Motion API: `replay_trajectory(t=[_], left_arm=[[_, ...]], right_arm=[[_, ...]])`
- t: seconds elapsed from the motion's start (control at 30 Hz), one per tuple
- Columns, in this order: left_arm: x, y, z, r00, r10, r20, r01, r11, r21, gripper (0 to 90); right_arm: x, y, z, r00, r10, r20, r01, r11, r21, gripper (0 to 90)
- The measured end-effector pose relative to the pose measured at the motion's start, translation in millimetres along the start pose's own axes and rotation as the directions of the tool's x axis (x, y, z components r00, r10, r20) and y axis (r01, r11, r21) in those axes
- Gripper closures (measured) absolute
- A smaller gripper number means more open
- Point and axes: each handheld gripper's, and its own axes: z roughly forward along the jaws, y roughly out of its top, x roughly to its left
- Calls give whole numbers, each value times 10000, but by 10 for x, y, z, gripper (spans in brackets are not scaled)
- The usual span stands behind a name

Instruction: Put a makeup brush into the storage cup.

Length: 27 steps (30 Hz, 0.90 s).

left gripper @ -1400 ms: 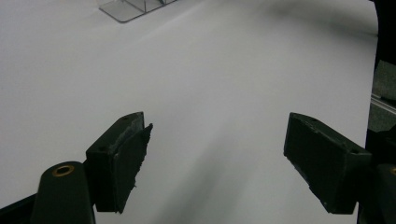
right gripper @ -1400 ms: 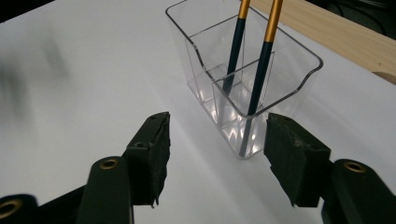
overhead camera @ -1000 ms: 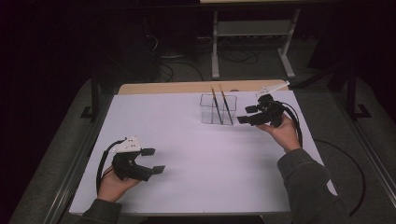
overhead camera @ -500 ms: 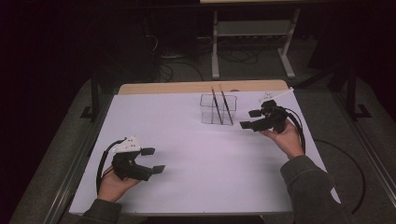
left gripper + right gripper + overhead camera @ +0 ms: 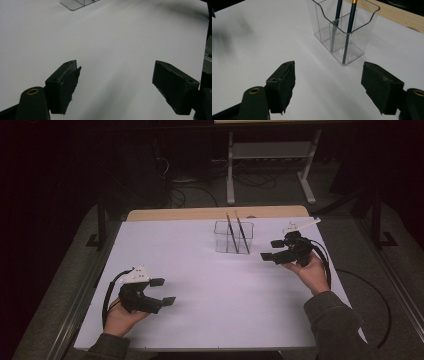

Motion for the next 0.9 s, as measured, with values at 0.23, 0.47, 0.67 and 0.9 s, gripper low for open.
replay_trajectory(t=[0.23, 0.47, 0.67, 0.9], left_arm=[[2, -3, 0, 10000, -22, -50, 22, 10000, 1, 200], [13, -8, -4, 9999, -49, -105, 49, 10000, -15, 199], [16, -10, -5, 9999, -43, -126, 44, 10000, 36, 198], [23, -23, 0, 9998, -163, -150, 162, 9999, -51, 198]], right_arm=[[25, -35, -44, 10000, -30, -6, 30, 9999, -144, 240], [47, -111, -68, 10000, 49, 52, -48, 9997, -233, 228], [63, -134, -98, 10000, 77, 27, -76, 9996, -286, 215], [85, -188, -124, 9999, 93, 67, -91, 9994, -332, 211]])
